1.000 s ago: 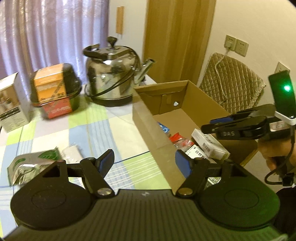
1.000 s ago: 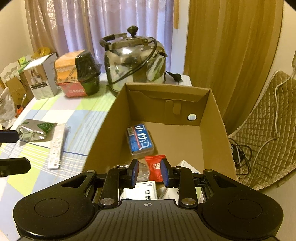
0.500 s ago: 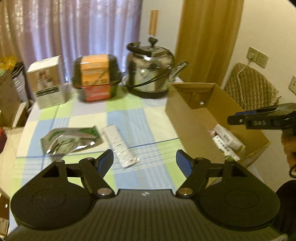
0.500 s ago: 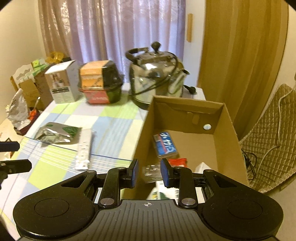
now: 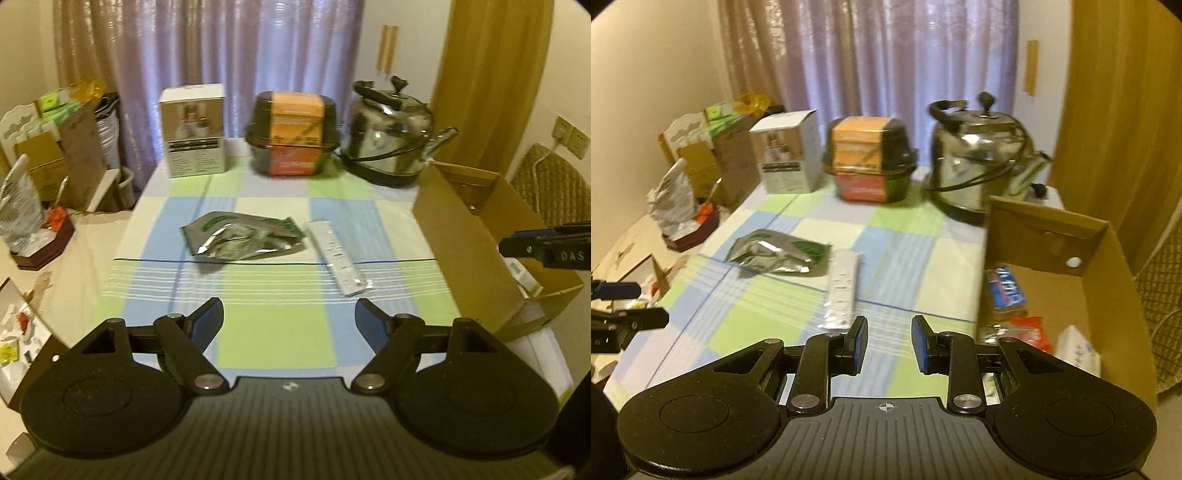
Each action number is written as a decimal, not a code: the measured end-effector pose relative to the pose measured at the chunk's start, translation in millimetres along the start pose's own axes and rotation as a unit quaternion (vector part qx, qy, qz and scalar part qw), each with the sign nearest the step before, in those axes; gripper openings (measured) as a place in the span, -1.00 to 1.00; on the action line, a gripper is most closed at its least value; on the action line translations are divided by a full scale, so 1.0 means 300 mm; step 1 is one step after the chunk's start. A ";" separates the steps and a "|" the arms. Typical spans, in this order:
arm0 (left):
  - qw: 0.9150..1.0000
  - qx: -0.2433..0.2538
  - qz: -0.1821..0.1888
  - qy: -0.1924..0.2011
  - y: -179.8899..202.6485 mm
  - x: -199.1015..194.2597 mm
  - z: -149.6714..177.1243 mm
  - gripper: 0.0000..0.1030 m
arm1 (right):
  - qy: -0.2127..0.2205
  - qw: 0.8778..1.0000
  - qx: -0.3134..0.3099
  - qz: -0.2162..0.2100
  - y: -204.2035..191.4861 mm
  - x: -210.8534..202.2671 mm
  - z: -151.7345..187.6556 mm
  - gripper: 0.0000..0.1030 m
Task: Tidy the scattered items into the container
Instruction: 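Move both grippers back over the foil bag and white remote, then grasp the silver-green foil bag with the left gripper while the right grasps the white remote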
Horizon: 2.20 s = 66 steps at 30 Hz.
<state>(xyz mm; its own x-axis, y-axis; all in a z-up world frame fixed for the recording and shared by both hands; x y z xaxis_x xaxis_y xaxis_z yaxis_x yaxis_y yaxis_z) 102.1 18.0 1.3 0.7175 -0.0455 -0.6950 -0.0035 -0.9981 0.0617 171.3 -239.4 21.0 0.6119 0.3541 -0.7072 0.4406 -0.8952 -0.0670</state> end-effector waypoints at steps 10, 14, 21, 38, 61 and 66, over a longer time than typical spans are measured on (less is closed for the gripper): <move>0.999 0.033 -0.021 -0.006 -0.108 0.050 -0.016 0.52 | 0.000 0.999 -0.029 -0.037 -0.143 0.072 0.000 0.89; 0.998 0.061 -0.024 -0.013 -0.150 0.112 -0.030 0.52 | -0.015 0.998 -0.036 -0.052 -0.178 0.129 0.009 0.89; 0.991 0.129 -0.023 -0.018 -0.218 0.263 -0.084 0.57 | -0.042 0.996 -0.030 -0.066 -0.205 0.256 0.022 0.89; 0.952 0.292 0.070 -0.063 -0.237 0.732 -0.256 0.97 | -0.092 0.994 0.028 -0.054 -0.162 0.568 0.110 0.89; 0.946 0.247 0.100 -0.185 -0.257 0.911 -0.197 0.38 | -0.095 0.994 0.048 -0.021 -0.090 0.787 0.066 0.89; 0.964 0.190 0.077 -0.172 -0.234 0.832 -0.107 0.40 | -0.090 0.995 0.049 -0.005 -0.073 0.852 0.027 0.89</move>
<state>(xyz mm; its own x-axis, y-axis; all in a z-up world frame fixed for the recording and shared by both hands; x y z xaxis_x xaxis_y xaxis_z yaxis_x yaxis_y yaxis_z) 303.9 77.9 -153.4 0.4157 -0.1403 -0.8986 -0.3932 -0.9187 -0.0384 312.8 -131.3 -164.1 0.4761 0.3162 -0.8206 0.3749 -0.9171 -0.1359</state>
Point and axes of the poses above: each gripper's, at about its wrist camera, not at the fingertips, and x roughly the way its jaws point, y to its right, z to its underside, the point moved 4 cm from there along x, roughly the way its jaws point
